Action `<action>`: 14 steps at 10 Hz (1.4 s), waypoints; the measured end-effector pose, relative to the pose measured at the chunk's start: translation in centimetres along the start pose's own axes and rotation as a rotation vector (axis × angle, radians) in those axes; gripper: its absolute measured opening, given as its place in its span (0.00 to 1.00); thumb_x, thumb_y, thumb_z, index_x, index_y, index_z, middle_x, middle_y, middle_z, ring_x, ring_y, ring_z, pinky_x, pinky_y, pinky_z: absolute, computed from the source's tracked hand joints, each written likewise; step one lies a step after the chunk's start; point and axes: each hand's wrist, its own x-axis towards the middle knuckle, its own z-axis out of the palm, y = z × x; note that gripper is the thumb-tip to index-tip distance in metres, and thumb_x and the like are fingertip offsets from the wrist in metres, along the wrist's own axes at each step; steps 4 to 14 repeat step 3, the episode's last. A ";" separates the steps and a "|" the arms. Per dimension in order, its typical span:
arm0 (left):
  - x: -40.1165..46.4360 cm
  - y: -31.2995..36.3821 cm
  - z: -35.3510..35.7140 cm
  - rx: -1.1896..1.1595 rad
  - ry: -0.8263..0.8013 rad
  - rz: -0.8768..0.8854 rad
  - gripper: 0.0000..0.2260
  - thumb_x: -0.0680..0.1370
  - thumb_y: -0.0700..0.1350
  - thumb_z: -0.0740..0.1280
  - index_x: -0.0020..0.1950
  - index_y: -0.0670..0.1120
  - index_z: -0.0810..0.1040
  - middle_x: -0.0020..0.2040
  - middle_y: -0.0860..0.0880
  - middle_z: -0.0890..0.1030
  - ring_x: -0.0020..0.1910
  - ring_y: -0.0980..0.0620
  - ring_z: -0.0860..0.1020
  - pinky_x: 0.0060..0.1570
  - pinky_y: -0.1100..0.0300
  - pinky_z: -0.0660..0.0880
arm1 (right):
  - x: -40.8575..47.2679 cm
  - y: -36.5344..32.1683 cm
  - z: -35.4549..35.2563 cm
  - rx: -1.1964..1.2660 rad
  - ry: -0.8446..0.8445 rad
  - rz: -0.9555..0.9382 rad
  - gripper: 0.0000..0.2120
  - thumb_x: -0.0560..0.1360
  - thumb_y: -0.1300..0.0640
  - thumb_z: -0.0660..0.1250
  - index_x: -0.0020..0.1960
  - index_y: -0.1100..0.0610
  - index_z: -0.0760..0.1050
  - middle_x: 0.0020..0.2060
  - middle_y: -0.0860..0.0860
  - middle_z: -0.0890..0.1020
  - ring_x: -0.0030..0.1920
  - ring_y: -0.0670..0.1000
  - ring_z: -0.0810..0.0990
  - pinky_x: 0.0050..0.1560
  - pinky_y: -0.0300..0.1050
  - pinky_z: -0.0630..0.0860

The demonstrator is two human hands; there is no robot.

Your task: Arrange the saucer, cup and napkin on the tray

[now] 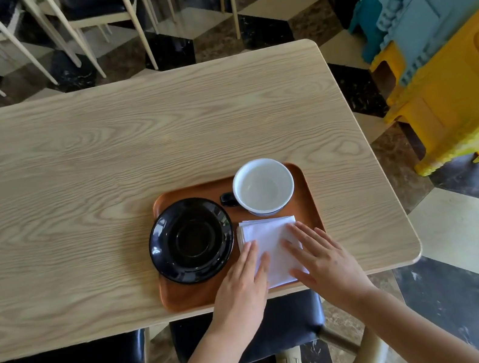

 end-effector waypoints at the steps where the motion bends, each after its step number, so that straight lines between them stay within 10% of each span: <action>1: 0.1 -0.1 -0.8 0.029 -0.030 -0.002 0.24 0.66 0.49 0.75 0.60 0.46 0.78 0.63 0.42 0.78 0.63 0.47 0.76 0.53 0.58 0.77 | 0.2 -0.3 -0.9 -0.044 -0.044 0.020 0.21 0.69 0.47 0.69 0.60 0.53 0.78 0.63 0.56 0.78 0.64 0.56 0.75 0.61 0.57 0.72; 3: 1.1 0.0 -7.7 -0.015 -0.054 -0.018 0.16 0.70 0.53 0.68 0.54 0.46 0.80 0.44 0.48 0.83 0.43 0.47 0.82 0.45 0.56 0.77 | 2.5 -2.2 -7.8 0.067 -0.083 0.116 0.17 0.64 0.47 0.74 0.49 0.53 0.80 0.47 0.49 0.83 0.50 0.54 0.82 0.55 0.49 0.76; 14: 1.1 0.0 -7.7 -0.015 -0.054 -0.018 0.16 0.70 0.53 0.68 0.54 0.46 0.80 0.44 0.48 0.83 0.43 0.47 0.82 0.45 0.56 0.77 | 2.5 -2.2 -7.8 0.067 -0.083 0.116 0.17 0.64 0.47 0.74 0.49 0.53 0.80 0.47 0.49 0.83 0.50 0.54 0.82 0.55 0.49 0.76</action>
